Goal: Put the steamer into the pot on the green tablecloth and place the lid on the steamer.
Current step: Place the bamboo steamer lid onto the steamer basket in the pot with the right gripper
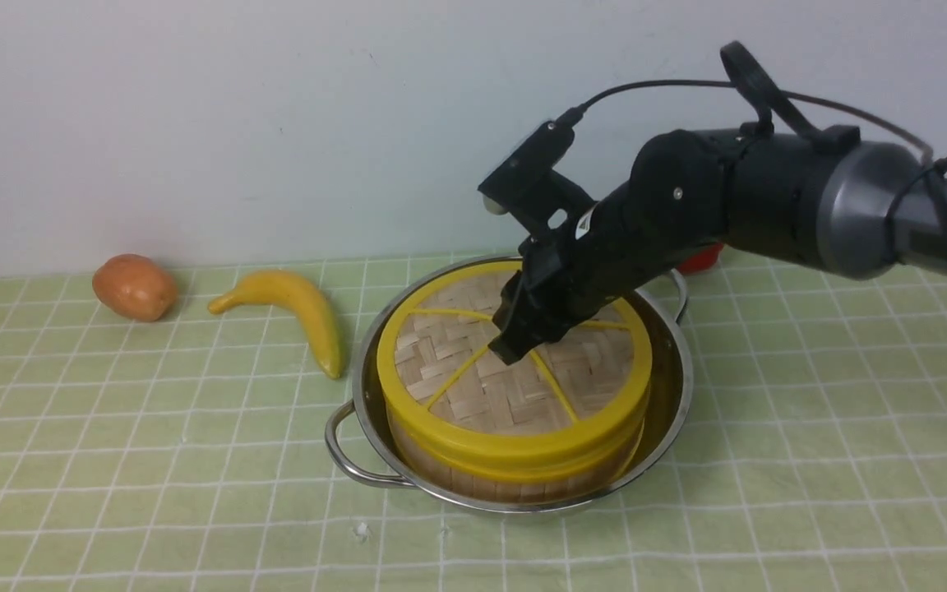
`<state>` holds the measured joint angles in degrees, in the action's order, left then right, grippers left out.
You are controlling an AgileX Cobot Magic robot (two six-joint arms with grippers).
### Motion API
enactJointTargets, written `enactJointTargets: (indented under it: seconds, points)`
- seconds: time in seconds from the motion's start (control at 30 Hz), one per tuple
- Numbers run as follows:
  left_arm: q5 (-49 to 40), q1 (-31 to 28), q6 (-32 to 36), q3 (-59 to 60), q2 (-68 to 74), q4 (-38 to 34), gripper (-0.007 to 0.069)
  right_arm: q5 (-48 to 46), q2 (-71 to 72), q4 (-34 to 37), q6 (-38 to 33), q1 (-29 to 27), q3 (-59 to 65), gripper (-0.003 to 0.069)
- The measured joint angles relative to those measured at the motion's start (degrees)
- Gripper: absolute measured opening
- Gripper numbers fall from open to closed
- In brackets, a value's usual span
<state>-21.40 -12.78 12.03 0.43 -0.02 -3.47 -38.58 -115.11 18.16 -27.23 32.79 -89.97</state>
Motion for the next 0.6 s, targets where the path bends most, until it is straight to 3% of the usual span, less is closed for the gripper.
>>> enactJointTargets:
  seconds: [0.23,0.6]
  points:
    - [0.0,0.0,0.0,0.0,0.0,0.0,0.0243,-1.15,0.0,-4.79,4.95,0.25,-0.37,0.0146]
    - [0.0,0.0,0.0,0.0,0.0,0.0,0.0243,-2.3,1.35,-6.5,7.35,0.43,-0.31,0.0146]
